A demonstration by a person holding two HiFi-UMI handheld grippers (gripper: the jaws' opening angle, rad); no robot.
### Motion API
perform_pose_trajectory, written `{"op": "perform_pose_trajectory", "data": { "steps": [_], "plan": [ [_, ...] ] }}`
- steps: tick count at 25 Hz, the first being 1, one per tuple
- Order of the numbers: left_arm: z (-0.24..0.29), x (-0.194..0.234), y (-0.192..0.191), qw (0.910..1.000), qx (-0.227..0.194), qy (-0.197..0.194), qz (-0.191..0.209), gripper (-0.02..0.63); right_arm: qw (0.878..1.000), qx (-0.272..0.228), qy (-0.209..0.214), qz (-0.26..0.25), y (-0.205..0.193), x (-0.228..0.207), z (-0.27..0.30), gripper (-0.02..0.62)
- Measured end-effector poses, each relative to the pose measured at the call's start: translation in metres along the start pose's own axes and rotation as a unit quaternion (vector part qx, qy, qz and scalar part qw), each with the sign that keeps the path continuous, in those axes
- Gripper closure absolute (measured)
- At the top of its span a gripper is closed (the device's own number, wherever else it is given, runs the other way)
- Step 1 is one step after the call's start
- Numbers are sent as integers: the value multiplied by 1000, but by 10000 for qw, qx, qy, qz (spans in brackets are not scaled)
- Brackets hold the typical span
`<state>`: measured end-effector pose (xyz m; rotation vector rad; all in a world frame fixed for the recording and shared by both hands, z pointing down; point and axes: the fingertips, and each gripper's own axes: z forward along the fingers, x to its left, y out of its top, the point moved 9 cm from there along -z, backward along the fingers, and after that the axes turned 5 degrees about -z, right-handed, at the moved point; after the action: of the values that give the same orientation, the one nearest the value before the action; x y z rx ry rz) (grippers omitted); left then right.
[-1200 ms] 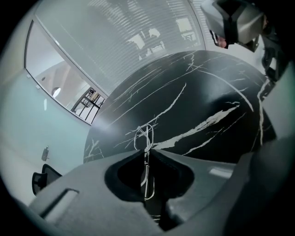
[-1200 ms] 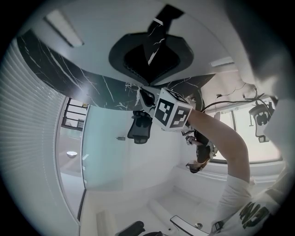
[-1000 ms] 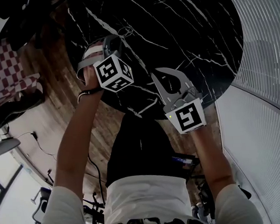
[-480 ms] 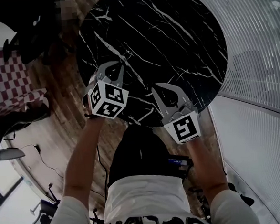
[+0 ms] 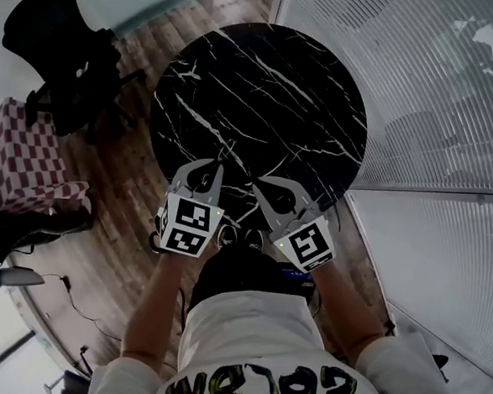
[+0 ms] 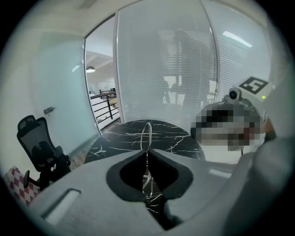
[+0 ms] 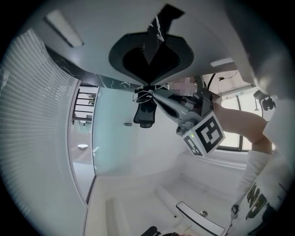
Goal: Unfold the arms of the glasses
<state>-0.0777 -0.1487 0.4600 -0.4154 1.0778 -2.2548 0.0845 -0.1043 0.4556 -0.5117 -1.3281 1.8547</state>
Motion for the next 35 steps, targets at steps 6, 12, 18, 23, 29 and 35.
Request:
{"op": "perform_pose_trajectory", "data": {
  "steps": [6, 12, 18, 23, 29, 35],
  "plan": [
    [-48, -27, 20, 9995, -270, -69, -146, 589, 9978, 322, 316, -489, 16, 42, -16, 544],
    [-79, -30, 30, 9976, -538, -56, -438, 589, 9908, 676, 378, -1113, 16, 68, -27, 491],
    [-97, -33, 33, 9943, -724, -174, -768, 589, 9780, 923, 393, -1830, 14, 79, -31, 542],
    [-101, -39, 29, 9930, -765, -263, -857, 588, 9705, 969, 466, -2158, 12, 80, -36, 572],
    [-108, -44, 25, 9907, -835, -346, -1015, 588, 9651, 1019, 611, -2334, 12, 85, -43, 580],
    [-111, -43, 18, 9872, -911, -295, -1272, 588, 9699, 998, 648, -2123, 12, 95, -48, 580]
  ]
}}
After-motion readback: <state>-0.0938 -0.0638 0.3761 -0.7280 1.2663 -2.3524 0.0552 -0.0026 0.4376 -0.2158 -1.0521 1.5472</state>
